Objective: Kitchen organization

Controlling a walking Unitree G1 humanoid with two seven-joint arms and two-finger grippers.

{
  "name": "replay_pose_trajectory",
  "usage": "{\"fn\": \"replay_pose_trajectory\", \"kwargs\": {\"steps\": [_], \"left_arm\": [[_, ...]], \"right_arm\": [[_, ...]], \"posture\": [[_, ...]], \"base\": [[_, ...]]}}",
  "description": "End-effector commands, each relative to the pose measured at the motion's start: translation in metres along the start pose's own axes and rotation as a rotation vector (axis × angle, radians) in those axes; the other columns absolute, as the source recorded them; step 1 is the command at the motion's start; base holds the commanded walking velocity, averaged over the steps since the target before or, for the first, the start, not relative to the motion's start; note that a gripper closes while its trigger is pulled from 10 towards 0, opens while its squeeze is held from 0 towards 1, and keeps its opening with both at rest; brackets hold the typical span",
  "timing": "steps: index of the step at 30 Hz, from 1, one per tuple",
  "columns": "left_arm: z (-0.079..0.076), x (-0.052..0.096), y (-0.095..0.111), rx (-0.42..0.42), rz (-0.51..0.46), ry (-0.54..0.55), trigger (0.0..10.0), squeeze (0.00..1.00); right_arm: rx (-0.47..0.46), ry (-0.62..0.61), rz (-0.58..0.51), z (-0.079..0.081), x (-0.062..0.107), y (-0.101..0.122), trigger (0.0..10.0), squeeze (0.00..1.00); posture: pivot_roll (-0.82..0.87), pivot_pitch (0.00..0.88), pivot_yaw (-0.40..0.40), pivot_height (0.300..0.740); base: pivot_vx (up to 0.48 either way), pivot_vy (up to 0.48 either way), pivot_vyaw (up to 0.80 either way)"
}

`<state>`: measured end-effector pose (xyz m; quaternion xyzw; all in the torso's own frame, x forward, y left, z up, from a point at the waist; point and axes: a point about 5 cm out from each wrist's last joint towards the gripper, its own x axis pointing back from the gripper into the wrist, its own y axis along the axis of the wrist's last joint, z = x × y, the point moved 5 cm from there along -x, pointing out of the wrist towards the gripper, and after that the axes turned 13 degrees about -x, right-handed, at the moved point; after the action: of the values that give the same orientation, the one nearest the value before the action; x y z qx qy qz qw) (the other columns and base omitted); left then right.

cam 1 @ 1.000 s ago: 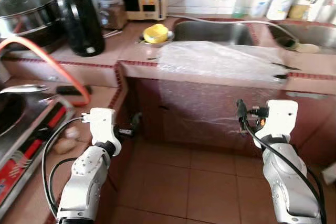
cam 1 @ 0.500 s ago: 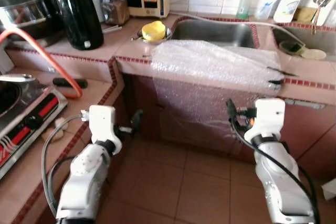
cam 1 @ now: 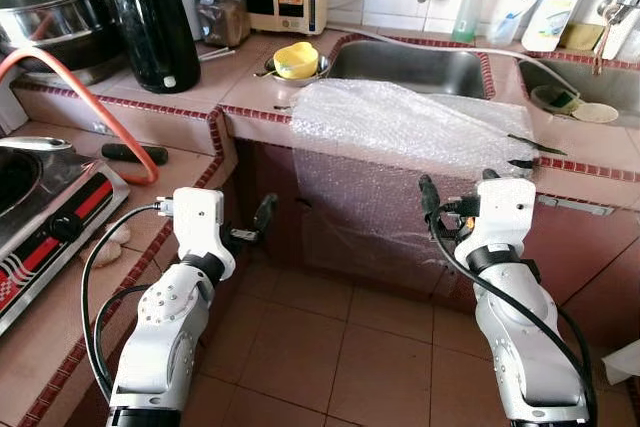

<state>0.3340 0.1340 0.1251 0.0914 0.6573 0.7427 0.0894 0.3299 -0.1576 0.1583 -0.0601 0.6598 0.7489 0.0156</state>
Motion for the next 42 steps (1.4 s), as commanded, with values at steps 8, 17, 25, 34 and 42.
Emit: {"fn": "replay_pose_trajectory", "kwargs": {"steps": [8, 17, 25, 34, 42], "left_arm": [[-0.001, -0.004, 0.018, 0.030, -0.071, -0.005, 10.0, 0.00], [0.000, -0.005, 0.022, 0.048, -0.086, -0.002, 10.0, 0.00], [0.003, -0.005, 0.028, 0.058, -0.104, 0.024, 10.0, 0.00], [0.003, -0.005, 0.026, 0.061, -0.096, 0.022, 10.0, 0.00], [0.001, -0.005, 0.025, 0.066, -0.092, 0.016, 10.0, 0.00]], "right_arm": [[0.003, 0.028, -0.019, 0.002, -0.001, 0.005, 10.0, 0.00], [0.020, 0.070, -0.028, 0.009, -0.001, 0.006, 10.0, 0.00], [0.026, 0.079, -0.038, 0.010, 0.001, 0.008, 10.0, 0.00], [0.026, 0.081, -0.041, 0.010, 0.000, 0.009, 10.0, 0.00], [0.028, 0.082, -0.040, 0.010, 0.001, 0.009, 10.0, 0.00]], "posture": [[0.02, 0.000, 0.013, 0.740], [0.02, 0.000, 0.015, 0.740], [0.02, 0.000, 0.017, 0.740], [0.02, 0.000, 0.017, 0.740], [0.01, 0.000, 0.016, 0.740]], "base": [[0.000, 0.000, 0.00], [0.123, 0.000, 0.00], [0.334, 0.000, 0.00], [0.351, 0.000, 0.00], [0.354, 0.000, 0.00]]}}
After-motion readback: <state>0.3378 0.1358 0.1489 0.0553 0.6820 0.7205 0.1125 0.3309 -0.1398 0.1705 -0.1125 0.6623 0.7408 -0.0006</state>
